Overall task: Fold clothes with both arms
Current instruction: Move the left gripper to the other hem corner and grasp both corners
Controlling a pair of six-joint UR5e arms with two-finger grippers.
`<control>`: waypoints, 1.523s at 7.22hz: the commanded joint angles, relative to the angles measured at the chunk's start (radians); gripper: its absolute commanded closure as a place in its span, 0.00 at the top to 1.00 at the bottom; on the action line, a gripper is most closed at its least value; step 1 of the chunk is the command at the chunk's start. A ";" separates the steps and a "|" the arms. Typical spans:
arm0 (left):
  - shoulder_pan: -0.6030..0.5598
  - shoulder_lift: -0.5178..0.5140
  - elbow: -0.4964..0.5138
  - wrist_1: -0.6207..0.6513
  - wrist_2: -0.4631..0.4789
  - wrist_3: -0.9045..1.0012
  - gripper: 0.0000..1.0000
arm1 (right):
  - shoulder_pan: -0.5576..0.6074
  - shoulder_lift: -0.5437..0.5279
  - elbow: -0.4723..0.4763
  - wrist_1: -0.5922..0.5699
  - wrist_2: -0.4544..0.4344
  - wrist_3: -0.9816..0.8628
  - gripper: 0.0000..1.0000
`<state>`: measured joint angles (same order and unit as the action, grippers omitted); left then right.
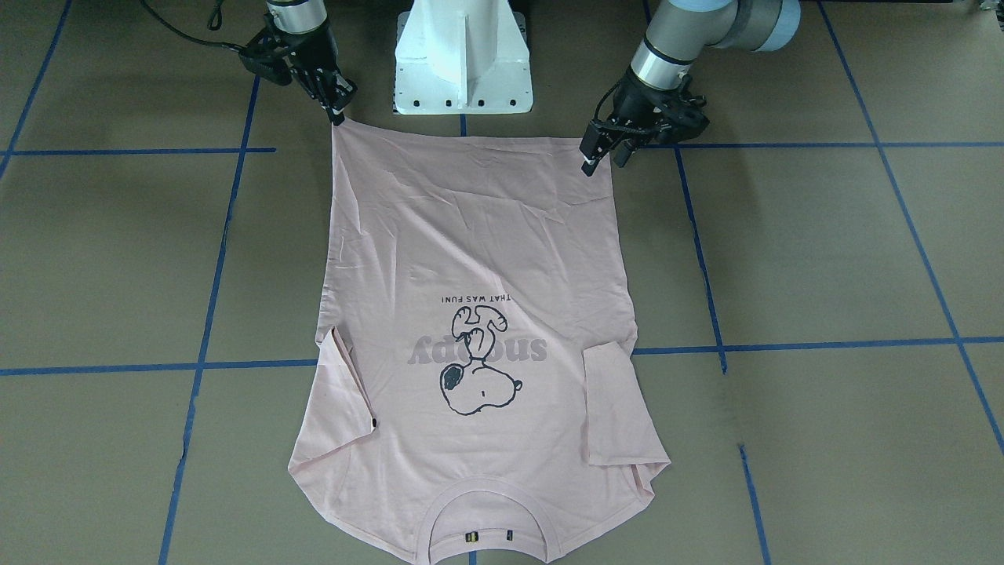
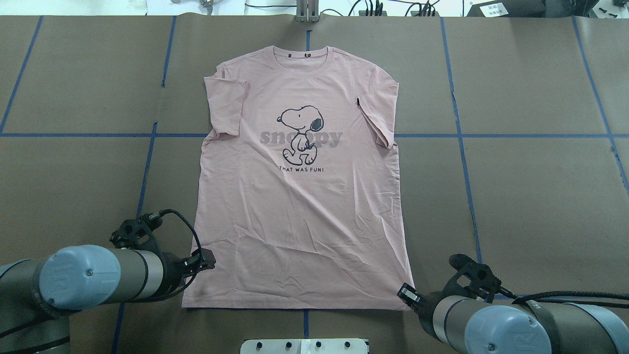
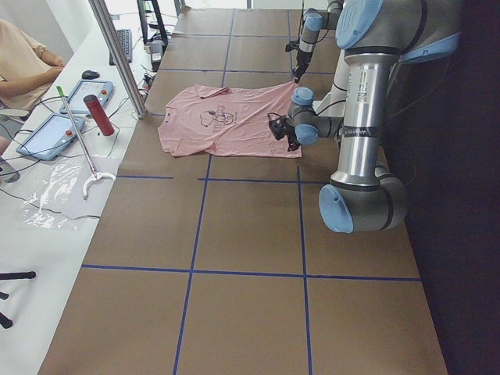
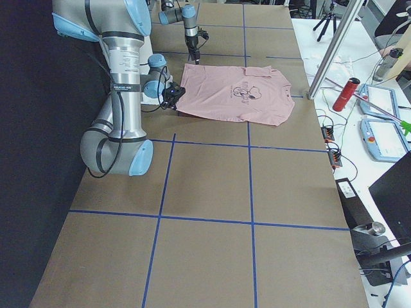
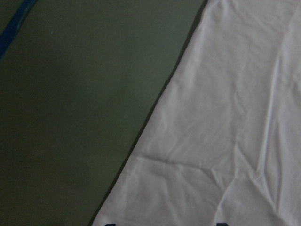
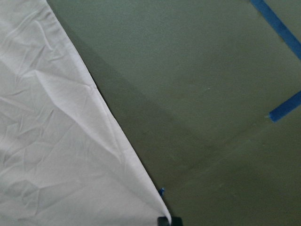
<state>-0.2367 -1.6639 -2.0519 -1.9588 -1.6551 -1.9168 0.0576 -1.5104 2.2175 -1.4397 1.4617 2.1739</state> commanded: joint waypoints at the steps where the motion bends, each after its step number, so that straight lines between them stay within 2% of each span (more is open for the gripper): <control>1: 0.048 0.024 0.002 0.011 0.006 -0.028 0.77 | 0.001 -0.001 0.001 -0.001 0.000 0.000 0.00; 4: 0.079 0.044 0.007 0.011 0.011 -0.031 0.71 | 0.002 -0.002 0.001 -0.001 0.000 0.000 0.00; 5: 0.079 0.042 0.007 0.011 0.011 -0.031 0.65 | 0.002 -0.002 0.001 -0.001 -0.001 0.001 0.00; 6: 0.077 0.044 0.006 0.011 0.011 -0.031 0.54 | 0.002 -0.001 0.004 -0.001 -0.001 0.001 0.00; 7: 0.079 0.044 0.007 0.011 0.012 -0.042 0.33 | 0.002 -0.001 0.004 -0.001 -0.001 0.001 0.00; 8: 0.079 0.042 0.006 0.011 0.012 -0.051 0.00 | 0.004 -0.001 0.004 -0.001 -0.001 0.001 0.00; 11: 0.083 0.035 -0.014 0.011 0.011 -0.059 0.00 | 0.004 -0.001 0.007 -0.001 0.000 0.001 0.00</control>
<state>-0.1557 -1.6267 -2.0538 -1.9482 -1.6439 -1.9701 0.0608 -1.5110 2.2222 -1.4404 1.4606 2.1752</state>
